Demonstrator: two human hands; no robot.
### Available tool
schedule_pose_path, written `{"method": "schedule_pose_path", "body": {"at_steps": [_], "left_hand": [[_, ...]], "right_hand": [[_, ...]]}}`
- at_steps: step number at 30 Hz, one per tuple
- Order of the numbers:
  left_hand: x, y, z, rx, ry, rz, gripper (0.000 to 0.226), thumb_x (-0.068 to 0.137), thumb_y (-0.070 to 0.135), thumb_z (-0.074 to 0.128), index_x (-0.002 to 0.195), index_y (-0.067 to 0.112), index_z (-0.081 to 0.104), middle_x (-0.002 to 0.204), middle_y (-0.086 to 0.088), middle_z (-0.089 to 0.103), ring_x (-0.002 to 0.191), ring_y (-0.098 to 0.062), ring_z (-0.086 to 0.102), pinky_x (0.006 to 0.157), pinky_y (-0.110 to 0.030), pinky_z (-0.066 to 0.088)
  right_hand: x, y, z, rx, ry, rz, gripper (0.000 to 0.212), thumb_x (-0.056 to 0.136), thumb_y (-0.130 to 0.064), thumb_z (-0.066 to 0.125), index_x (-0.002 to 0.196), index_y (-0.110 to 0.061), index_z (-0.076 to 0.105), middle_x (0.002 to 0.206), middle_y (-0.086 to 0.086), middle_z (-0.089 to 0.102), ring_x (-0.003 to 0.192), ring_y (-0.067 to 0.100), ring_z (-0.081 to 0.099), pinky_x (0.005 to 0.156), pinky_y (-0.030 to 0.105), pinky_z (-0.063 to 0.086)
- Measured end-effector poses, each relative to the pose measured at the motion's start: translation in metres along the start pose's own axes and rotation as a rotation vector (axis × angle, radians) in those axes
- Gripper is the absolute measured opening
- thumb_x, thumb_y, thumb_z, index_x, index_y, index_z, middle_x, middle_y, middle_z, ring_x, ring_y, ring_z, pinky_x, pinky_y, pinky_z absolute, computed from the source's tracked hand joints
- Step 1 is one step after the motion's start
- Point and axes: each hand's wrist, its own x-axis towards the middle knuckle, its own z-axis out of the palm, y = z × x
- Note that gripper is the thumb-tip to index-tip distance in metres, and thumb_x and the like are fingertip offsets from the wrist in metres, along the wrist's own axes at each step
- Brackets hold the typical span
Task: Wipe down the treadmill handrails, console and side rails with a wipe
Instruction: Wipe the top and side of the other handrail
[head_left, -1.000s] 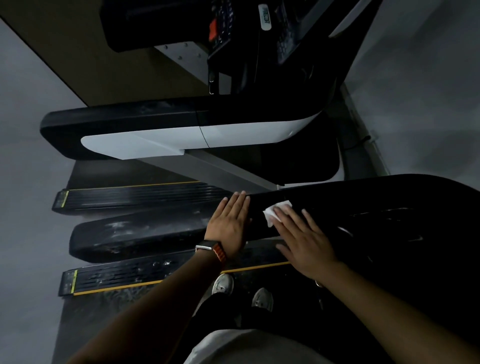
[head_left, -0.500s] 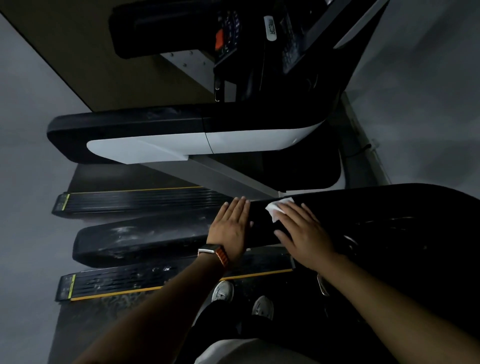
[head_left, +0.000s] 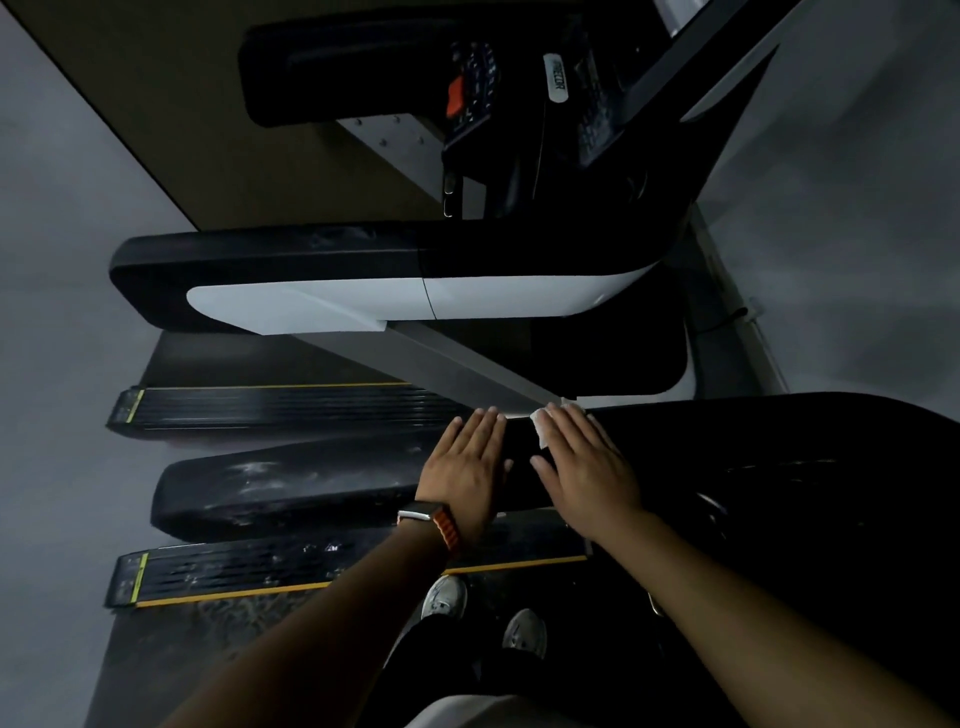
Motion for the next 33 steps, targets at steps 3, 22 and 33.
{"method": "schedule_pose_path", "body": {"at_steps": [3, 22, 33], "left_hand": [[-0.002, -0.006, 0.002, 0.005, 0.009, -0.013, 0.072, 0.102, 0.047, 0.003, 0.162, 0.011, 0.022, 0.169, -0.008, 0.020, 0.156, -0.014, 0.003, 0.126, -0.034, -0.006], [-0.007, -0.012, -0.006, 0.027, -0.003, -0.033, 0.068, 0.104, 0.045, 0.015, 0.157, 0.008, 0.037, 0.163, -0.011, 0.036, 0.153, -0.021, 0.030, 0.128, -0.036, 0.006], [-0.008, -0.019, -0.004, 0.016, -0.035, -0.026, 0.075, 0.098, 0.051, -0.006, 0.163, 0.015, 0.009, 0.166, -0.001, -0.003, 0.152, -0.011, -0.008, 0.125, -0.034, -0.012]], "right_hand": [[0.010, -0.018, 0.004, 0.013, -0.029, -0.034, 0.068, 0.106, -0.052, 0.030, 0.153, -0.007, 0.049, 0.157, 0.014, 0.049, 0.149, 0.033, 0.042, 0.125, 0.045, 0.029], [-0.052, -0.013, 0.013, -0.163, 0.030, -0.195, 0.073, 0.101, -0.046, 0.042, 0.165, -0.013, 0.028, 0.175, 0.004, 0.016, 0.161, 0.025, 0.016, 0.124, 0.049, 0.022], [-0.046, -0.016, 0.014, -0.166, 0.002, -0.162, 0.075, 0.099, -0.050, 0.041, 0.165, -0.017, 0.028, 0.174, 0.002, 0.017, 0.161, 0.024, 0.015, 0.125, 0.050, 0.019]]}}
